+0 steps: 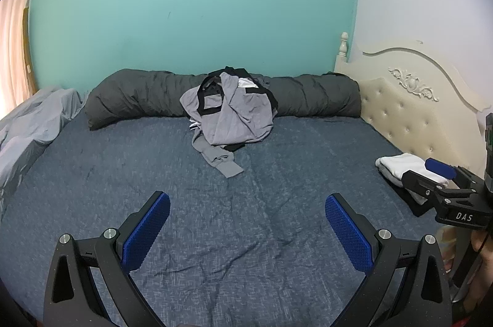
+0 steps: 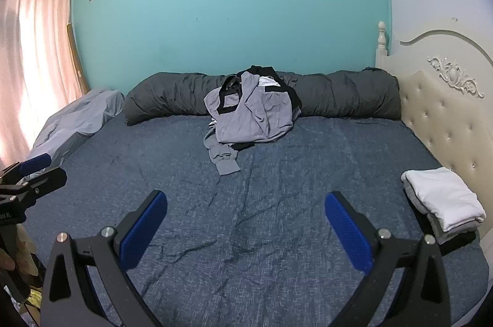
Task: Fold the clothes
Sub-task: 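Move the right tool to the grey jacket and close on its fabric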
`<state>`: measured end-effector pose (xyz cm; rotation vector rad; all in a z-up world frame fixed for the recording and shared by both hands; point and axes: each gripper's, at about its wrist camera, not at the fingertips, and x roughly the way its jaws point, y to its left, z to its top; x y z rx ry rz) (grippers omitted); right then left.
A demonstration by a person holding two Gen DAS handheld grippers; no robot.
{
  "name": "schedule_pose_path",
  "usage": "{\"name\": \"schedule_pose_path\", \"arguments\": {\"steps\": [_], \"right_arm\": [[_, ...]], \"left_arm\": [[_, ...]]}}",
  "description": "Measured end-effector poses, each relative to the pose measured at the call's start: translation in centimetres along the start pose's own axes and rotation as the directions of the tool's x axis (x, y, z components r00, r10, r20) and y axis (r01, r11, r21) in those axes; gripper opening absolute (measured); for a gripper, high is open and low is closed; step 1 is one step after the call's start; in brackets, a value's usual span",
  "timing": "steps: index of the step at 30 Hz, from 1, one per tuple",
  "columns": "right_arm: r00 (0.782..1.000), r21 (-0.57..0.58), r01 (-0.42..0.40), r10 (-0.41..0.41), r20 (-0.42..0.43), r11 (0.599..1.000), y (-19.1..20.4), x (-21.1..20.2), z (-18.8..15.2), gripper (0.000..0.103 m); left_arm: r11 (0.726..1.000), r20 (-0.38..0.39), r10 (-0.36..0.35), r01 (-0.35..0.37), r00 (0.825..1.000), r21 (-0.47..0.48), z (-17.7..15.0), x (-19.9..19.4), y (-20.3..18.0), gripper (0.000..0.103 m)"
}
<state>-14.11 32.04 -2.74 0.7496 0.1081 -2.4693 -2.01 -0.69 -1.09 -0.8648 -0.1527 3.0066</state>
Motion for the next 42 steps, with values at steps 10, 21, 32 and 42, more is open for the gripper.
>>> {"name": "schedule_pose_path", "arguments": {"steps": [10,21,32,42], "right_arm": [[0.999,-0.014,-0.032,0.032,-0.029,0.999,-0.5,5.6,-0.1,0.103],[0.995,-0.036,-0.089,0.087,-0.052,0.995,-2.1,17.1,2.2,0.103],[0.988,-0.084,-0.052,0.038,-0.149,0.995,-5.2,34.1,4.0,0.103],[0.98,-0.107,-0.032,0.01,-0.2,0.994,-6.8,47.8,6.5,0.103]], "left_arm": [[1.0,-0.025,0.027,-0.027,0.999,-0.013,0.6,5.2,1.4,0.103],[0.998,-0.051,0.039,-0.042,0.998,-0.044,2.1,15.4,4.5,0.103],[0.988,-0.064,-0.011,0.001,0.998,-0.155,2.8,29.2,10.0,0.103],[0.976,-0.093,0.039,-0.058,0.995,-0.212,3.0,39.1,14.8,0.103]]}}
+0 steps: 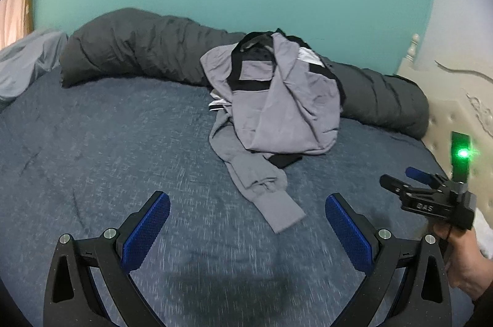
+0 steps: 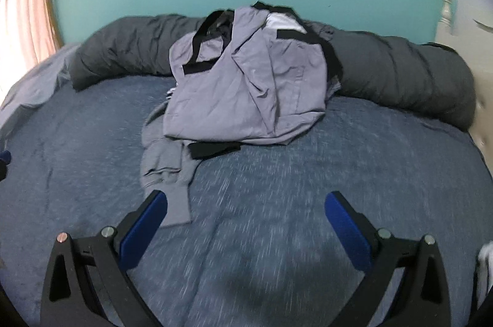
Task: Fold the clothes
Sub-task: 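Move the right tool to the grey jacket and close on its fabric, then pull the grey jacket across the bed with the right tool, then open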
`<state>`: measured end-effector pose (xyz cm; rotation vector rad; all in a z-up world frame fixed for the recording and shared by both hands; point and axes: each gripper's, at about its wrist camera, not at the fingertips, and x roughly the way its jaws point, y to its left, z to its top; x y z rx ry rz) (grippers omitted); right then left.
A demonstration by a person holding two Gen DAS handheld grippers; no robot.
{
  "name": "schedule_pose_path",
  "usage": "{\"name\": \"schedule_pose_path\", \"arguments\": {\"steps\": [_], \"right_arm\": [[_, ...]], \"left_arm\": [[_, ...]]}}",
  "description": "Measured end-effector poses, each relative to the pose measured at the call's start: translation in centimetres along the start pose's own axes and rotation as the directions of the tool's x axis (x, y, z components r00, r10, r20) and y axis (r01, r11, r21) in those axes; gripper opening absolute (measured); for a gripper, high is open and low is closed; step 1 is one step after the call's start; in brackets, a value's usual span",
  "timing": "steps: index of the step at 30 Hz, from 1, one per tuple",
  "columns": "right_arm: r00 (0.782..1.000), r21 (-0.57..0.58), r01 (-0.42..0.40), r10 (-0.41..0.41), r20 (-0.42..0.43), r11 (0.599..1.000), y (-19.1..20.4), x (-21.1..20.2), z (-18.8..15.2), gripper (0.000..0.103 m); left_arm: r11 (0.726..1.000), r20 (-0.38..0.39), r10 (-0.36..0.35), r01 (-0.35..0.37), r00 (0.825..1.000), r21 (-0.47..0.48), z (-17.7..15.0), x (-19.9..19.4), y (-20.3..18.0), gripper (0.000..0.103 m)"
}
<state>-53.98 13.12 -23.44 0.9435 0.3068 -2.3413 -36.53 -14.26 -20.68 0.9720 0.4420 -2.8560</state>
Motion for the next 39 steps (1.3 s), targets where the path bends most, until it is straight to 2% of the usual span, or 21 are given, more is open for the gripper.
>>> {"name": "schedule_pose_path", "arguments": {"steps": [6,9,11,14,15,18,23,25,27,28,29,31,33,39], "right_arm": [[0.996,0.062,-0.05,0.054,-0.068,0.997,-1.3,7.6,3.2,0.102],[0.994,0.021,-0.065,0.067,-0.081,0.998,-1.3,11.0,4.7,0.098],[0.995,-0.032,-0.044,0.041,-0.092,0.999,-1.0,13.3,5.8,0.098],[0.994,-0.042,-0.02,0.015,-0.113,0.999,-1.5,16.1,7.2,0.097],[0.994,-0.03,-0.008,0.005,-0.111,1.0,-1.8,16.8,7.6,0.092],[0.994,0.015,0.014,-0.012,-0.105,1.0,-2.9,19.0,8.6,0.09],[0.992,0.059,0.022,-0.014,-0.126,0.998,-3.9,21.9,9.0,0.072],[0.99,0.066,0.024,-0.014,-0.137,0.998,-4.1,22.7,8.9,0.056],[0.99,0.075,0.008,0.002,-0.139,0.997,-4.2,23.2,8.7,0.048],[0.991,0.074,-0.001,0.011,-0.136,0.997,-4.1,23.4,8.6,0.037],[0.99,0.063,-0.016,0.025,-0.136,0.998,-3.9,23.5,8.7,0.032],[0.991,0.035,-0.044,0.048,-0.124,0.998,-3.3,23.4,8.8,0.016],[0.993,0.0,-0.064,0.064,-0.096,0.998,-2.7,22.8,8.9,0.008],[0.989,-0.033,-0.148,0.148,-0.012,0.988,-2.0,18.9,8.4,0.005]], "left_arm": [[0.999,-0.01,0.015,-0.015,1.0,-0.043,1.2,4.5,1.5,0.103],[0.998,-0.015,0.023,-0.024,1.0,-0.062,1.3,6.1,2.4,0.103],[0.997,-0.028,0.021,-0.023,0.999,-0.076,1.3,7.0,3.0,0.103],[0.993,-0.043,0.023,-0.028,0.999,-0.112,0.8,8.1,4.4,0.103],[0.992,-0.047,0.024,-0.03,0.999,-0.124,0.6,8.4,4.8,0.103],[0.988,-0.046,0.031,-0.038,0.998,-0.147,-0.3,8.5,5.8,0.103],[0.987,-0.071,0.042,-0.052,0.997,-0.149,-2.0,8.8,6.8,0.103],[0.986,-0.084,0.045,-0.057,0.995,-0.155,-2.6,9.0,7.3,0.103],[0.985,-0.092,0.045,-0.06,0.995,-0.164,-3.1,9.1,7.6,0.103],[0.984,-0.094,0.047,-0.062,0.994,-0.169,-3.3,9.2,7.8,0.103],[0.983,-0.095,0.048,-0.064,0.994,-0.173,-3.5,9.2,7.9,0.103],[0.982,-0.098,0.049,-0.066,0.994,-0.178,-3.9,9.2,8.2,0.103],[0.981,-0.099,0.051,-0.068,0.994,-0.18,-4.3,9.1,8.4,0.103],[0.982,-0.092,0.037,-0.054,0.995,-0.183,-5.0,7.9,8.1,0.103]]}}
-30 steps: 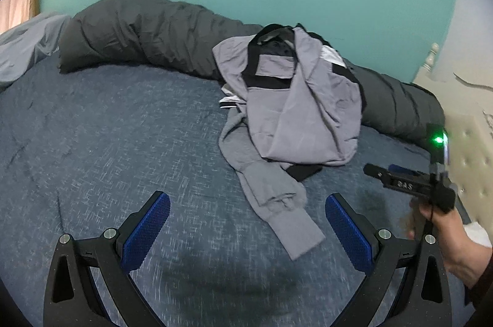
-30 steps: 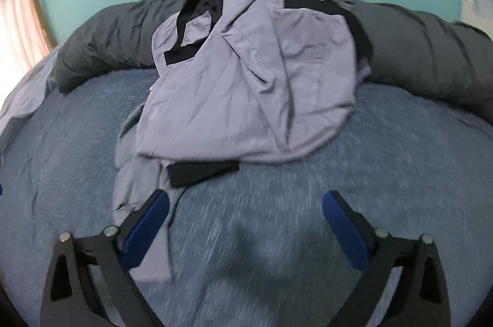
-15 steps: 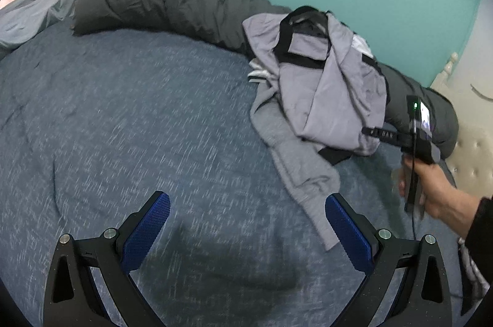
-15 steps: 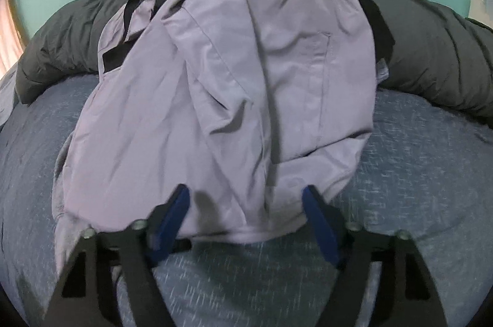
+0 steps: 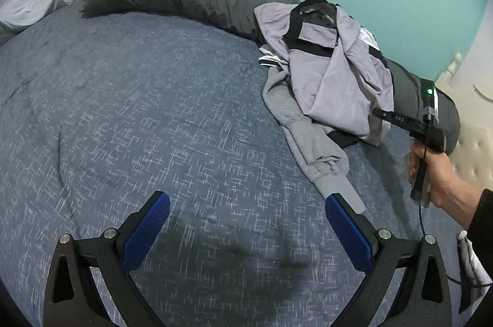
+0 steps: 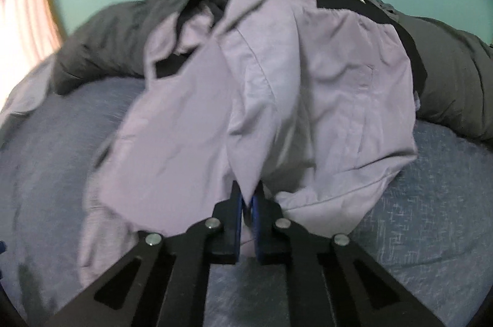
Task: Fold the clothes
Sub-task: 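Pull the grey jacket across the bed with the right tool, then open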
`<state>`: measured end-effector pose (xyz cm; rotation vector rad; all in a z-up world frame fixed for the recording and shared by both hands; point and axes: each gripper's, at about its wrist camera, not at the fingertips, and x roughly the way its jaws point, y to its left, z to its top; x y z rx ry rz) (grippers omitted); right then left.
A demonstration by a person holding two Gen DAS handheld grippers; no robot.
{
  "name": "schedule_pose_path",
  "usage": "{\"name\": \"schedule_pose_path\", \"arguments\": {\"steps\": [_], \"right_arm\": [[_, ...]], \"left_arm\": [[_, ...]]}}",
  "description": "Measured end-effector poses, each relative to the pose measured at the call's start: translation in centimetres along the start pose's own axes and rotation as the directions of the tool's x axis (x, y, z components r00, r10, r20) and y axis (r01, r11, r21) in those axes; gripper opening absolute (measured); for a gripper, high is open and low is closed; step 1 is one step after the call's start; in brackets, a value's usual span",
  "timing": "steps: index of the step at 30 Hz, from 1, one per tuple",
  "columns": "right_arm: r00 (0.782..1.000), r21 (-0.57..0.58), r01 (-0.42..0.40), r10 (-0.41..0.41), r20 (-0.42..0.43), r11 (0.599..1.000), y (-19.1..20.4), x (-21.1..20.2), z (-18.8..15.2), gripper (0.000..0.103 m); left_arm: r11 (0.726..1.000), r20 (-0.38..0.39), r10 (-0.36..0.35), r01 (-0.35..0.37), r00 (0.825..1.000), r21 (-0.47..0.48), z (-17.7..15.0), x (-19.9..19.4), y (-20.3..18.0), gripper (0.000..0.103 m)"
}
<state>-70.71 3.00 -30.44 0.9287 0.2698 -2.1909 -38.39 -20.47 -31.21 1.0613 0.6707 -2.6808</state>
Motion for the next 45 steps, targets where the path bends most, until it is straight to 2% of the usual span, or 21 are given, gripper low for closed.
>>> {"name": "schedule_pose_path", "arguments": {"steps": [5,12,16,22,33,40,45], "right_arm": [[0.998,-0.025,-0.065,0.065,0.016,0.998,1.9,-3.5,-1.5,0.004],[0.987,-0.047,-0.152,0.154,0.044,0.987,6.5,-8.4,-3.4,0.003],[0.975,-0.071,-0.211,0.215,0.055,0.975,10.2,-12.4,-5.8,0.003],[0.954,-0.031,-0.278,0.28,0.105,0.96,15.1,-20.0,-9.7,0.003],[0.927,-0.034,-0.365,0.366,0.081,0.931,23.9,-32.8,-19.3,0.003],[0.898,-0.004,-0.439,0.439,0.019,0.898,28.2,-36.0,-26.1,0.003],[0.894,0.056,-0.444,0.446,-0.042,0.895,28.9,-34.7,-29.2,0.003]], "left_arm": [[1.0,0.029,0.007,-0.007,1.0,-0.002,-0.7,-2.2,-0.2,0.103],[1.0,0.075,-0.012,0.012,0.997,0.0,-2.7,-6.8,-0.4,0.103],[1.0,0.093,-0.021,0.022,0.995,-0.011,-4.3,-9.7,-0.1,0.103],[1.0,0.09,-0.026,0.026,0.996,-0.004,-7.4,-14.6,0.1,0.103],[0.998,0.073,-0.02,0.025,0.997,-0.061,-12.8,-23.4,2.8,0.103],[0.995,0.087,0.007,0.001,0.996,-0.098,-16.0,-25.9,4.9,0.103],[0.993,0.117,0.015,-0.002,0.993,-0.117,-17.9,-25.9,5.7,0.103]]}}
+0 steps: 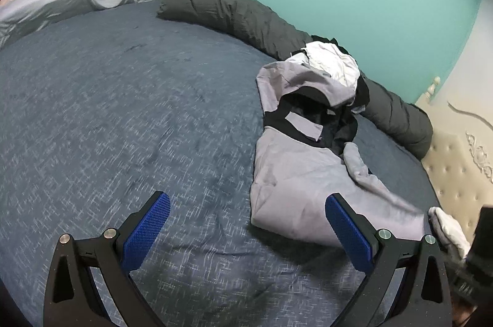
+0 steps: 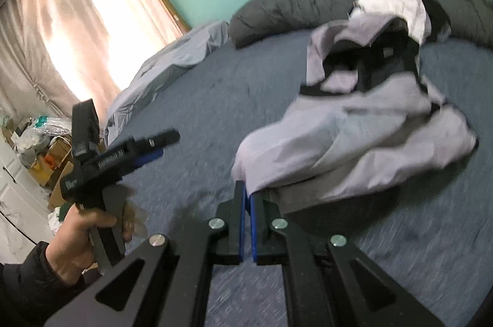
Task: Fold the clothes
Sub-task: 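Pull the grey jacket across the bed with the right tool, then open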
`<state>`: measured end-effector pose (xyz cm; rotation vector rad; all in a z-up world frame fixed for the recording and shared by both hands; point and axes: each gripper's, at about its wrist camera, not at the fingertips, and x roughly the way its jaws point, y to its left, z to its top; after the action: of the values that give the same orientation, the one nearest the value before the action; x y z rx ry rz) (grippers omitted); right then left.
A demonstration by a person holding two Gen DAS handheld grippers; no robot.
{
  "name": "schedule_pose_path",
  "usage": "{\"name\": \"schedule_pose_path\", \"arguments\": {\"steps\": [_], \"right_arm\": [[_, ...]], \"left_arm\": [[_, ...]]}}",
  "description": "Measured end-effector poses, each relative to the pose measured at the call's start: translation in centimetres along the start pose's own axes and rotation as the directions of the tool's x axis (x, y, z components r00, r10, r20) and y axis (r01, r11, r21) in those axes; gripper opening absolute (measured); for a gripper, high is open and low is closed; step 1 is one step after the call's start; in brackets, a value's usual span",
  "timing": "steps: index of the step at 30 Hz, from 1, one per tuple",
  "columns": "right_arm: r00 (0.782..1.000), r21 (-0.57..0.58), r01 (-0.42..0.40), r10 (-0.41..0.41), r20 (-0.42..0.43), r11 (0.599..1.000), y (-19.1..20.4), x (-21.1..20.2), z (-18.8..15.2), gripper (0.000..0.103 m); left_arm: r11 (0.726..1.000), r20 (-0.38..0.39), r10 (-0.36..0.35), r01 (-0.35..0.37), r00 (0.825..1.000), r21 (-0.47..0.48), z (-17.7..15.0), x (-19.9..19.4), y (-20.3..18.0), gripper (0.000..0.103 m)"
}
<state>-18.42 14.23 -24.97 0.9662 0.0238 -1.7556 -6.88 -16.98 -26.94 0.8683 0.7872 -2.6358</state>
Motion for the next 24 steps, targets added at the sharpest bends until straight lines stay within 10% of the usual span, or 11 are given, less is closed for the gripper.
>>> {"name": "schedule_pose_path", "arguments": {"steps": [7,10,24], "right_arm": [[0.997,-0.019,0.065,-0.066,-0.036,0.998,-1.0,0.2,-0.6,0.007],[0.994,-0.032,0.104,-0.105,-0.01,0.994,-1.8,-0.8,-1.6,0.032],[0.949,0.241,0.235,-0.276,0.151,0.942,-9.8,-5.9,-3.9,0.06]], "left_arm": [[0.999,0.017,-0.004,0.003,1.0,0.045,-2.1,1.7,-0.4,0.103],[0.997,0.006,-0.023,0.022,1.0,0.069,-2.3,2.7,-1.3,0.103],[0.997,-0.091,-0.039,0.046,0.995,0.07,-3.2,5.5,-2.7,0.103]]}}
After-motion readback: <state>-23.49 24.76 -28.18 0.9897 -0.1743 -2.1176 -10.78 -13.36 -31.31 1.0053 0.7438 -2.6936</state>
